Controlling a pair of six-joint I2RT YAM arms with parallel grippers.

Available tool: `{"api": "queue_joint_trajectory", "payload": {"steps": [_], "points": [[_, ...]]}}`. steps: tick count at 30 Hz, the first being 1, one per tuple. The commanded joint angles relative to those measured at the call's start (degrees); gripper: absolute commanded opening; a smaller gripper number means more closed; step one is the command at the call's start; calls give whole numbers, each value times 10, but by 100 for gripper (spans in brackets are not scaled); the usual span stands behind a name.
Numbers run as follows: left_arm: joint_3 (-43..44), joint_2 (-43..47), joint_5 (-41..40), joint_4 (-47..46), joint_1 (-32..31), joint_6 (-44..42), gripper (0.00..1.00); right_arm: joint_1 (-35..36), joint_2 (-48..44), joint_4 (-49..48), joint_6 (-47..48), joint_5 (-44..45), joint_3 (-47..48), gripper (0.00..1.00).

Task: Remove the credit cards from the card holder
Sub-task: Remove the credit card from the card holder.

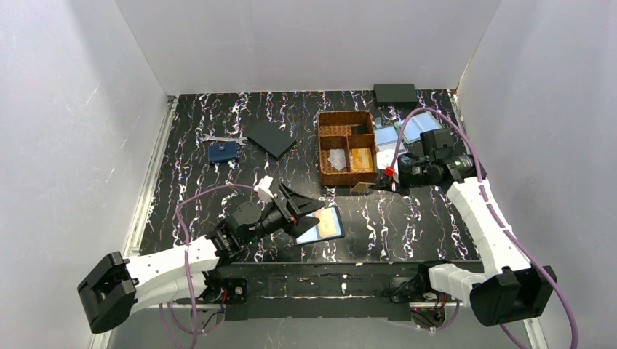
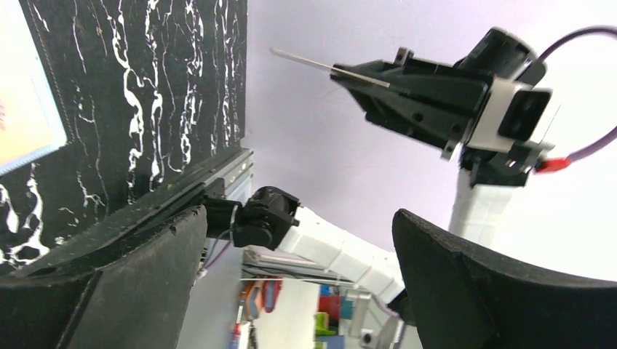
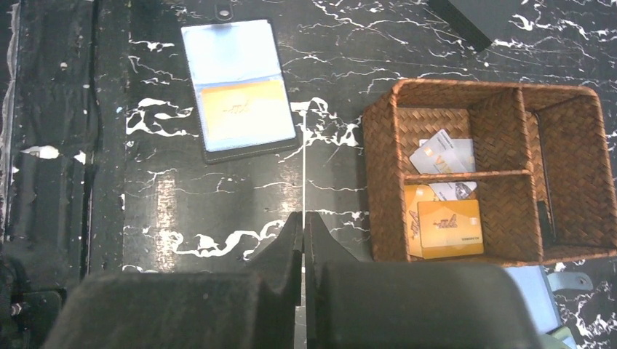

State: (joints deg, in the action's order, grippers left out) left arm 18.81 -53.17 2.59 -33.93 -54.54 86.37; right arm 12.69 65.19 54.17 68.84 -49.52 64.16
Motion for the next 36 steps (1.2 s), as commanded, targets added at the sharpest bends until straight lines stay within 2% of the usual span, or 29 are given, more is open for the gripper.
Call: {"api": "queue_joint_trajectory", "payload": {"steps": [1, 5, 16, 21, 29, 36], "points": [[20, -23, -14, -18, 1, 106, 98, -2, -35, 13, 45, -34, -35, 1], [21, -65, -17, -18, 1, 225, 95, -2, -58, -11, 41, -51, -72, 1], [132, -231, 68, -18, 0, 269, 92, -2, -112, -78, 28, -84, -141, 1], [172, -292, 102, -21, -3, 288, 82, -2, -129, -107, 25, -99, -167, 1], [203, -341, 95, -27, -22, 309, 70, -1, -140, -109, 40, -114, -194, 1], [211, -349, 96, -33, -28, 314, 62, 0, -146, -116, 46, -107, -206, 1]]}}
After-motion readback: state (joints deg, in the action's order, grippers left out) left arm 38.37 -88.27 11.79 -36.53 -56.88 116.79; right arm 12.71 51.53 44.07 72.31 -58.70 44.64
